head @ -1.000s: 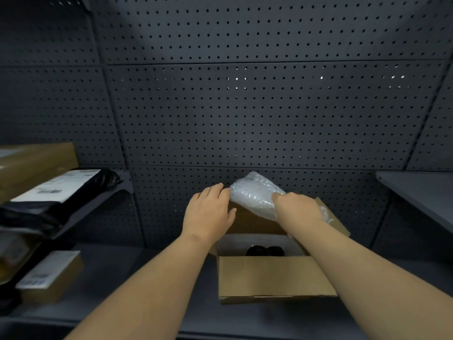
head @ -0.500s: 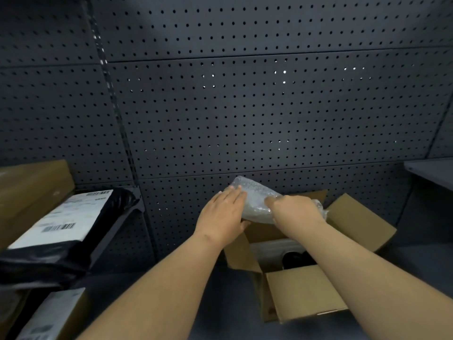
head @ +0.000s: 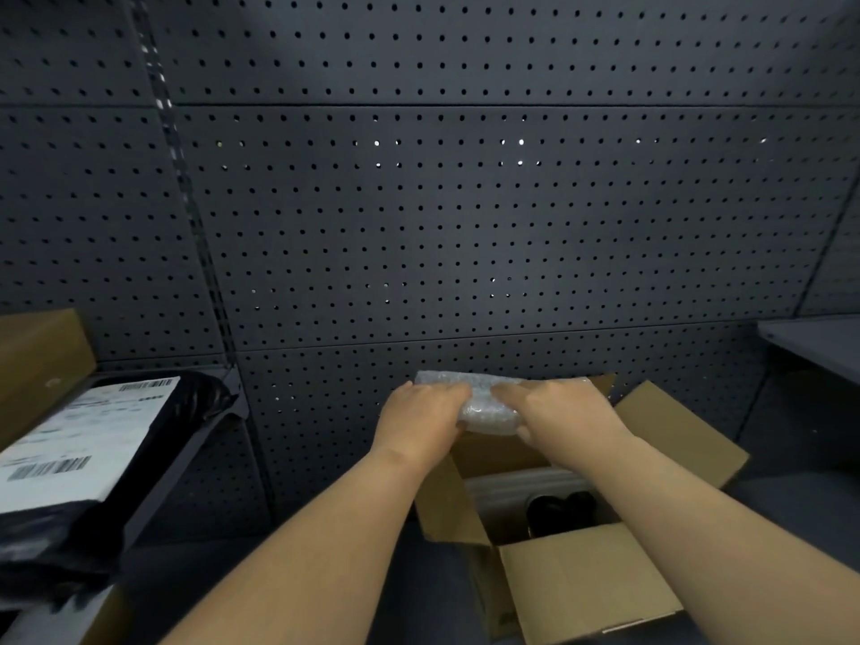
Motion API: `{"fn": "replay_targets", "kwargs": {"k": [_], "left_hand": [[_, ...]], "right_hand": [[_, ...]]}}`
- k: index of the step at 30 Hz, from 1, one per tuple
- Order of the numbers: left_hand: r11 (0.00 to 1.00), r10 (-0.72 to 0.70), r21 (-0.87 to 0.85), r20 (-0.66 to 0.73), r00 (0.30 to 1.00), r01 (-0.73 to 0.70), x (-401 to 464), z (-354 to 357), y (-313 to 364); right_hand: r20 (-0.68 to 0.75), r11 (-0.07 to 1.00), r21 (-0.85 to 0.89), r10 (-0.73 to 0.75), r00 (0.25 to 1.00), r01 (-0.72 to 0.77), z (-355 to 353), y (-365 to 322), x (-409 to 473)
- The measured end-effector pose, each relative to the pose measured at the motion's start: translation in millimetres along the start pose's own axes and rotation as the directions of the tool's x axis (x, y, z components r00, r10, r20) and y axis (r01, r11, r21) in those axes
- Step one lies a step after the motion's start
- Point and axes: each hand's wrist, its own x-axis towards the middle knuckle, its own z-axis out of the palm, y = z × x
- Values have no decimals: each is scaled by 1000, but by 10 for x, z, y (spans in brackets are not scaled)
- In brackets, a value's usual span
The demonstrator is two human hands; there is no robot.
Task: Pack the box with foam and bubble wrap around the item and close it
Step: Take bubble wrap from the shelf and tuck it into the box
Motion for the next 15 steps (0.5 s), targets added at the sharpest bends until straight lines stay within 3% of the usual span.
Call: {"fn": "replay_targets", "kwargs": {"k": [7,15], "left_hand": [[983,-140,-126,-17,990,137,110,114,99],[976,-176,-127,-2,984,174,198,203,254]], "right_hand": [[-15,989,132,76,997,-73,115,204,46],[48,959,182,210,977,-215,216,412,108]]}}
